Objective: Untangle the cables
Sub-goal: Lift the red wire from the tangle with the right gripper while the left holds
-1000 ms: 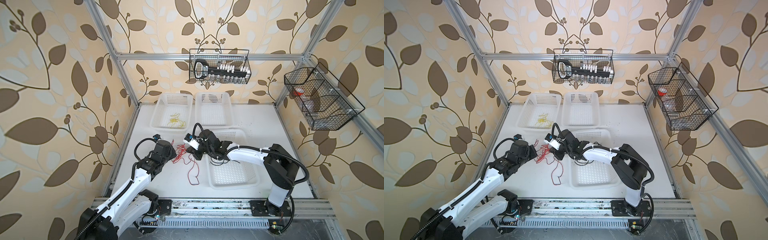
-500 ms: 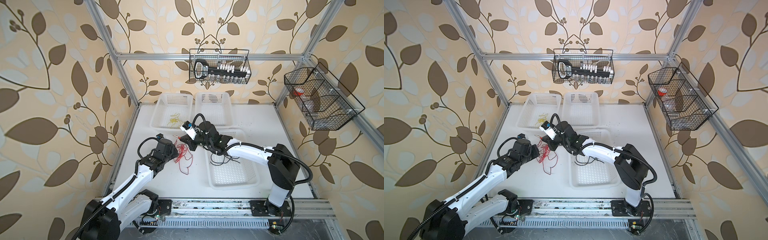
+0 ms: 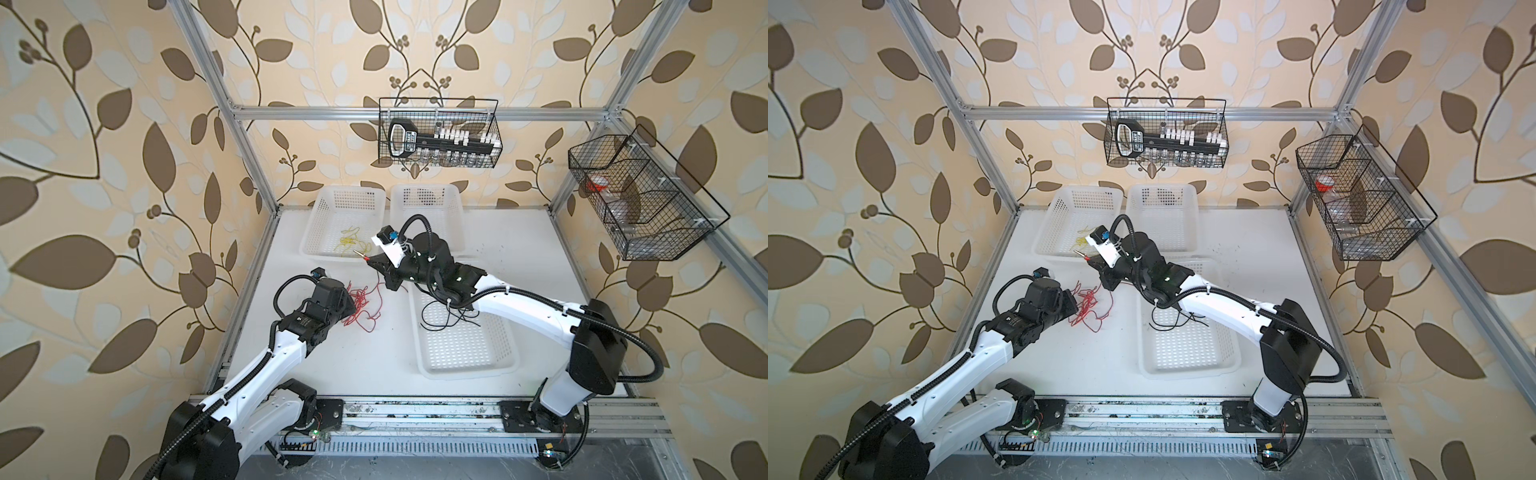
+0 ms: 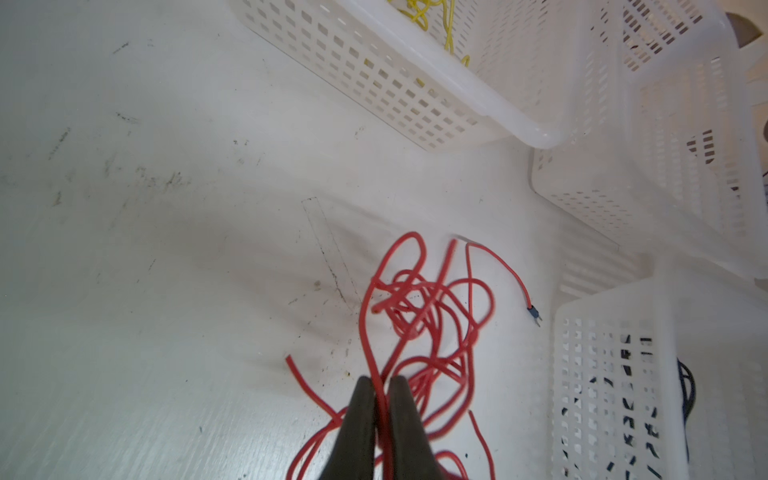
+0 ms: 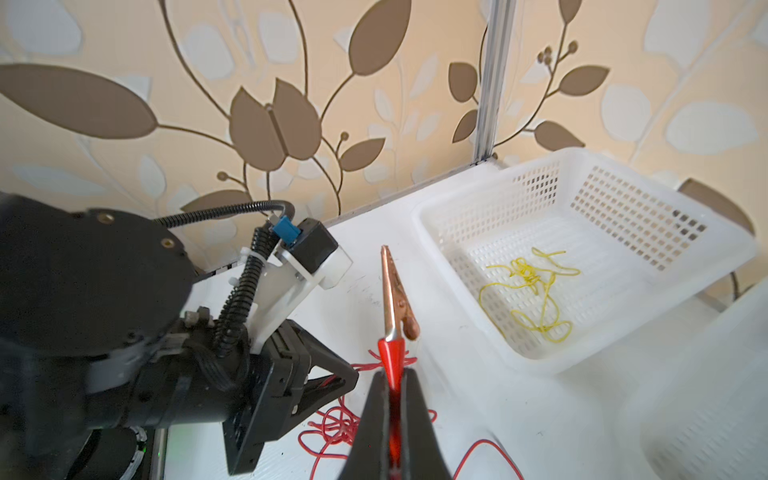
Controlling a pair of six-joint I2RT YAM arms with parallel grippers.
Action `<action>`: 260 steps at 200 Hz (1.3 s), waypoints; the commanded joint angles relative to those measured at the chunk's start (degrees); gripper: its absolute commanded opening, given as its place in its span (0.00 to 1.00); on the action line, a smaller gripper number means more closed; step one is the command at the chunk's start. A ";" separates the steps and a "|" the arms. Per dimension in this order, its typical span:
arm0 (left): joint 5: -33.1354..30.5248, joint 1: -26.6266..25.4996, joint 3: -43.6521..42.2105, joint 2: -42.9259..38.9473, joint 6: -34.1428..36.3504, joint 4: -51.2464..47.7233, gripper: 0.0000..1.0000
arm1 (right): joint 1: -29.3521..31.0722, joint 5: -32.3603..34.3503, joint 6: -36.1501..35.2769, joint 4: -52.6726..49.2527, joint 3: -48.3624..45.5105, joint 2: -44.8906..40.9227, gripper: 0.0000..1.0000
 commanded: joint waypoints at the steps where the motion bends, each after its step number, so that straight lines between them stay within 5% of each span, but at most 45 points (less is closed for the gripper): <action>1: -3.53 0.62 0.59 -1.84 1.07 -0.65 0.17 | -0.10 2.30 0.14 -1.90 0.43 -3.05 0.00; 18: -3.18 0.64 0.70 -2.39 1.58 -0.28 0.30 | -0.10 3.33 0.26 -3.01 0.11 -4.51 0.00; 49: -1.49 0.64 1.65 -3.57 3.00 0.22 0.74 | -0.67 4.18 0.83 -4.81 0.28 -6.02 0.00; 75: 1.49 0.60 2.38 -5.09 5.50 1.51 0.98 | -1.33 3.85 1.42 -5.25 0.45 -6.66 0.00; 132: 6.63 0.52 2.45 -8.76 7.81 6.26 0.99 | -4.20 3.09 2.22 -7.03 0.72 -7.35 0.00; 191: 17.49 -1.30 3.86 -3.89 10.38 12.27 0.99 | -6.41 0.80 4.00 -8.65 2.87 -5.79 0.00; 260: 15.47 -6.01 4.18 1.57 13.59 13.61 0.96 | -7.85 -1.80 5.16 -9.03 4.47 -5.86 0.00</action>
